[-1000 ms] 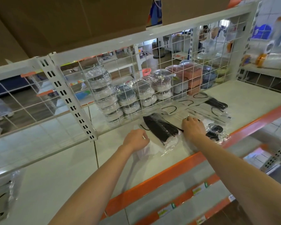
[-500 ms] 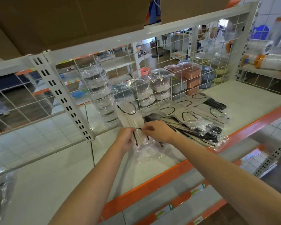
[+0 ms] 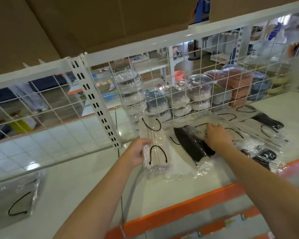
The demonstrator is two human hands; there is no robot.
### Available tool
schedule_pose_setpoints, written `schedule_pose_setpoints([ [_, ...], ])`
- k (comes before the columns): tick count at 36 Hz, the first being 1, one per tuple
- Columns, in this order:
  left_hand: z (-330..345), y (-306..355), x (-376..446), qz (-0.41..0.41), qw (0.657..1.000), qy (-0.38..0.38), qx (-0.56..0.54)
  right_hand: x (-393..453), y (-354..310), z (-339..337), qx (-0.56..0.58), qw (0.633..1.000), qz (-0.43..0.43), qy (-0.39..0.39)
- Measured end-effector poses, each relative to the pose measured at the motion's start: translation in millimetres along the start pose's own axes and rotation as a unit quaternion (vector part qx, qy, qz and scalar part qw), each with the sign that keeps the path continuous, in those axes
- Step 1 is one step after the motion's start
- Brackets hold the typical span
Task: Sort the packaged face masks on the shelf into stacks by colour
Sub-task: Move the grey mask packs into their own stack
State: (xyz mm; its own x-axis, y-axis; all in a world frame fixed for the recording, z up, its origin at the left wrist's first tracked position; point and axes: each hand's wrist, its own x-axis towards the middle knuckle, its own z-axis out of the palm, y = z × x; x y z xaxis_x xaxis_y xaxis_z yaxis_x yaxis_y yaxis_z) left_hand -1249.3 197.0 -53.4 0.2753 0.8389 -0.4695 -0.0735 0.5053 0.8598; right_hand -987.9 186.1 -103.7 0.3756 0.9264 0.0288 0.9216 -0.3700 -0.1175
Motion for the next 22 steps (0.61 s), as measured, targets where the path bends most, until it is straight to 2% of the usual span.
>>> schedule_pose_setpoints([
  [3,4.9,-2.3,1.7,-0.006,1.000,-0.010,0.001,-4.5,-5.7,1.5,-0.014,1.000,-0.018,0.003],
  [7,12.1,-6.9,6.3,-0.028,0.999,-0.022,-0.011,-14.3,-19.8,-5.4,0.094,0.995,-0.043,0.009],
  [9,14.8,-10.1,11.9,-0.027,0.999,-0.032,-0.025,-22.8,-29.4,-12.2,0.204,0.977,-0.057,-0.020],
  [13,19.9,-14.5,22.5,-0.025,0.996,-0.052,-0.067,-40.1,-39.9,-25.3,0.378,0.909,-0.129,-0.116],
  [16,24.4,-13.7,24.8,-0.035,0.992,-0.072,-0.094,-50.6,-37.9,-32.6,0.377,0.884,-0.198,-0.192],
  [19,29.6,-16.5,30.8,-0.028,0.999,-0.039,-0.024,-53.3,-31.2,-36.0,0.406,0.853,-0.200,-0.259],
  [21,30.2,-20.1,33.2,-0.022,0.999,0.010,0.030,-50.9,-23.8,-37.7,0.431,0.847,-0.168,-0.261],
  [22,30.6,-21.5,33.1,-0.018,0.999,0.014,0.033,-48.0,-18.8,-37.4,0.435,0.857,-0.151,-0.233],
])
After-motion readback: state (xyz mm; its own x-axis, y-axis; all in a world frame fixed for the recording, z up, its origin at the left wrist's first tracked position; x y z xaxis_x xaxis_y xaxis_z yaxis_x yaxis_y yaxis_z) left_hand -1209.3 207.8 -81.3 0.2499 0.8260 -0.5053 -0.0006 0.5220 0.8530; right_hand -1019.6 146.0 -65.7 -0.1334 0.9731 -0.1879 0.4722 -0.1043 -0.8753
